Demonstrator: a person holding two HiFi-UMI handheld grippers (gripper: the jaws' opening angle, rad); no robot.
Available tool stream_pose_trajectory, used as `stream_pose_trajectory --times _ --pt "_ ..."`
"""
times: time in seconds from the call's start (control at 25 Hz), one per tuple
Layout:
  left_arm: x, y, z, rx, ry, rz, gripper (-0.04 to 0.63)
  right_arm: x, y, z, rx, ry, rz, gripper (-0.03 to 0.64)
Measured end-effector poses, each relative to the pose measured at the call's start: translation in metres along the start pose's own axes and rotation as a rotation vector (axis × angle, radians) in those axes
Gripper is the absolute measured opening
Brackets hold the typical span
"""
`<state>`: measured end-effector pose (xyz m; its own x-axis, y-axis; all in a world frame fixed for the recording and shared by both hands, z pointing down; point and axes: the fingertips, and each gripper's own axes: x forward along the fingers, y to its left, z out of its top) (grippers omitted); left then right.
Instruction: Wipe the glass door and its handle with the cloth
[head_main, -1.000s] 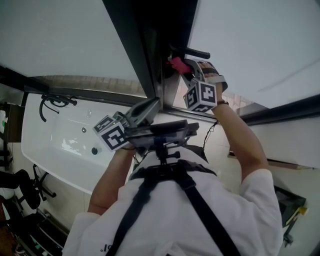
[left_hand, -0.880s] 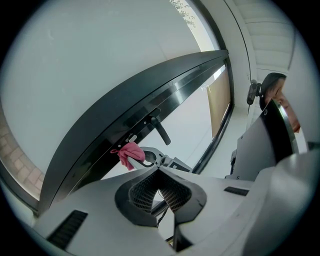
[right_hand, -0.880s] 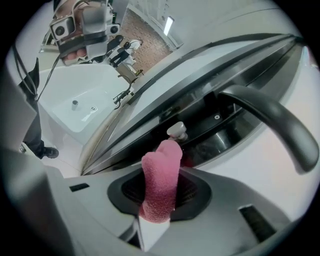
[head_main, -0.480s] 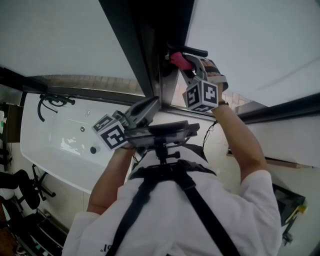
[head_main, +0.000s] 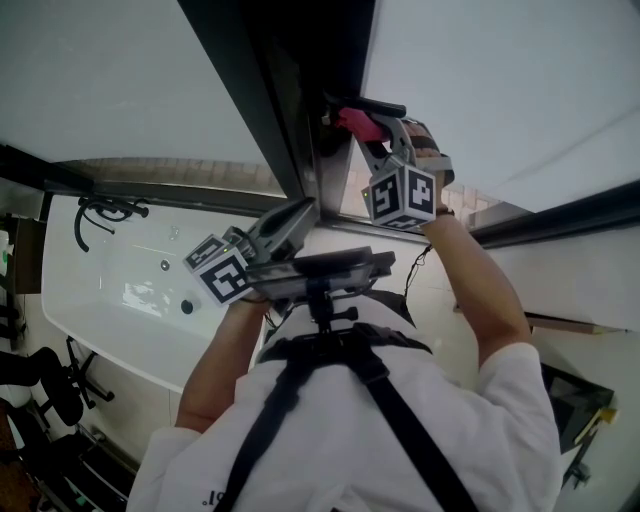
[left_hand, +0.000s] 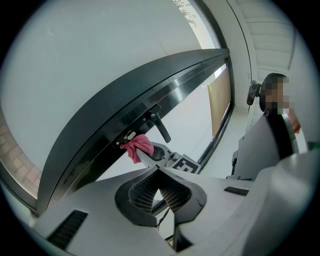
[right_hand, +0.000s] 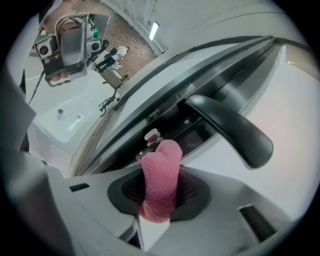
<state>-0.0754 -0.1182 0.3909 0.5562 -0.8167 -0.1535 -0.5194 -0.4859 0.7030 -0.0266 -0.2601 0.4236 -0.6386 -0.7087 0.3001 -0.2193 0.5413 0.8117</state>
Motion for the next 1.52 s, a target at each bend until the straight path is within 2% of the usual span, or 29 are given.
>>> stream_pose_trajectory --times 0.6,0.88,1.16,1.52 --pt "0.005 -0.003 -0.003 -0.001 0.009 -0.01 -0.008 -0.015 -0.047 0.013 0.165 -0.067 -0.148 0.096" --pt "0.003 -0.003 -0.004 0.002 0.006 -0.001 -0.008 -0.021 -0.06 0.013 0.232 -0.091 -0.181 0.095" --pt "0.002 -0.002 -0.004 -0.003 0.005 0.004 -0.008 -0.025 -0.06 0.013 0.248 -0.115 -0.182 0.096" --pt "0.003 0.0 -0.002 -0.009 0.01 0.009 -0.008 -0.043 -0.041 -0.017 0.467 -0.084 -0.191 0.097"
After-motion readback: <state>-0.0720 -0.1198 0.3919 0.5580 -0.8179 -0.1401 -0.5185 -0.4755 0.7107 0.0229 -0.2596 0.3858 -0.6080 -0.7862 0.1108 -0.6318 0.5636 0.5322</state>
